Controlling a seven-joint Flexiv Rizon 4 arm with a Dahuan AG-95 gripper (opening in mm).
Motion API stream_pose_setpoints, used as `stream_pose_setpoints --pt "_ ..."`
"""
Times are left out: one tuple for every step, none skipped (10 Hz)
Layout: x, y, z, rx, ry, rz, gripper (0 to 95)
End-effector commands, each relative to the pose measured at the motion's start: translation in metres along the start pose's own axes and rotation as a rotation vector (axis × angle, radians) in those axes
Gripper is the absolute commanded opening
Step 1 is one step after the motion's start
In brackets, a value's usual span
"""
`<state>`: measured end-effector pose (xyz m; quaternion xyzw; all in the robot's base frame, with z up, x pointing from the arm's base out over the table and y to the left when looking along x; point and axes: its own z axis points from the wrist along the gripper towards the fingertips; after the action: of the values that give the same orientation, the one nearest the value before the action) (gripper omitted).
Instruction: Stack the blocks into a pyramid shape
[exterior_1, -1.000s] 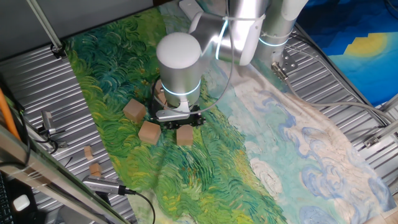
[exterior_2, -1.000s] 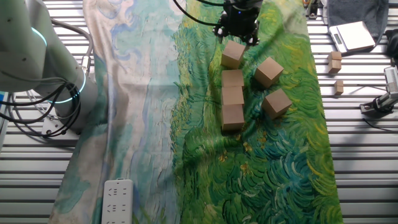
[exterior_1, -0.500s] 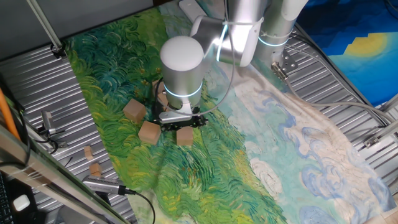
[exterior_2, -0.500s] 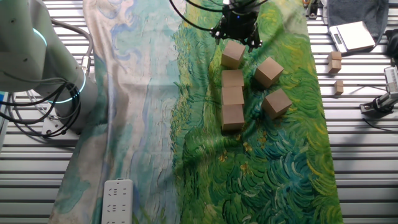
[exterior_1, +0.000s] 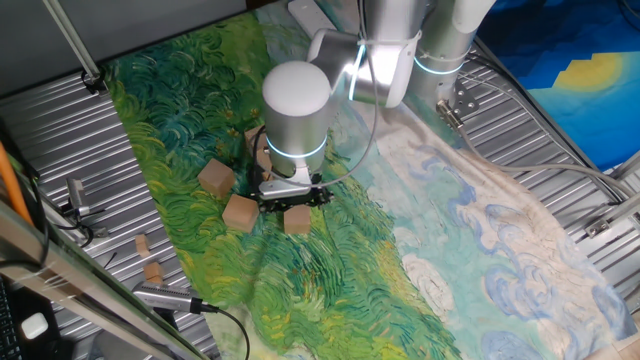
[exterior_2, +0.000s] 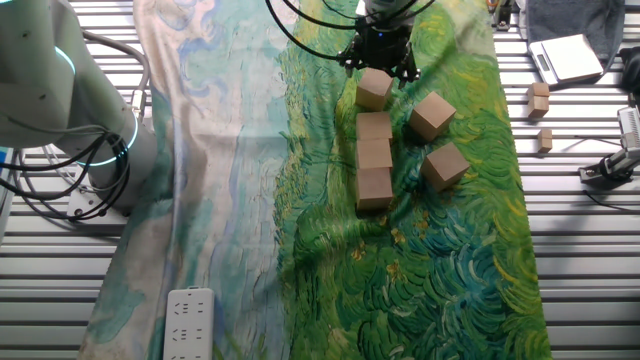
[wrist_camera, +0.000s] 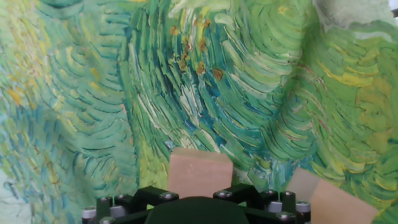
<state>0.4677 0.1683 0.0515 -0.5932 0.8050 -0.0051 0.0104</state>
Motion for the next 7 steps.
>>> stream_pose_setpoints --pt "0.0 0.0 0.003 0.005 -0.004 0.002 95.0" --pt "0.001 0.0 0.006 0.008 -0.008 0.008 95.0" --pt "0.002 0.0 0.009 0.009 -0.009 0.009 95.0" --pt "0.002 0.0 0.012 0.011 -0.01 0.01 76.0" --pt "0.003 0.0 0.016 0.015 -0.011 0.017 76.0" --pt "0.004 0.001 0.019 0.019 -0.013 0.031 57.0" --pt "0.004 0.001 0.019 0.029 -0.016 0.055 19.0"
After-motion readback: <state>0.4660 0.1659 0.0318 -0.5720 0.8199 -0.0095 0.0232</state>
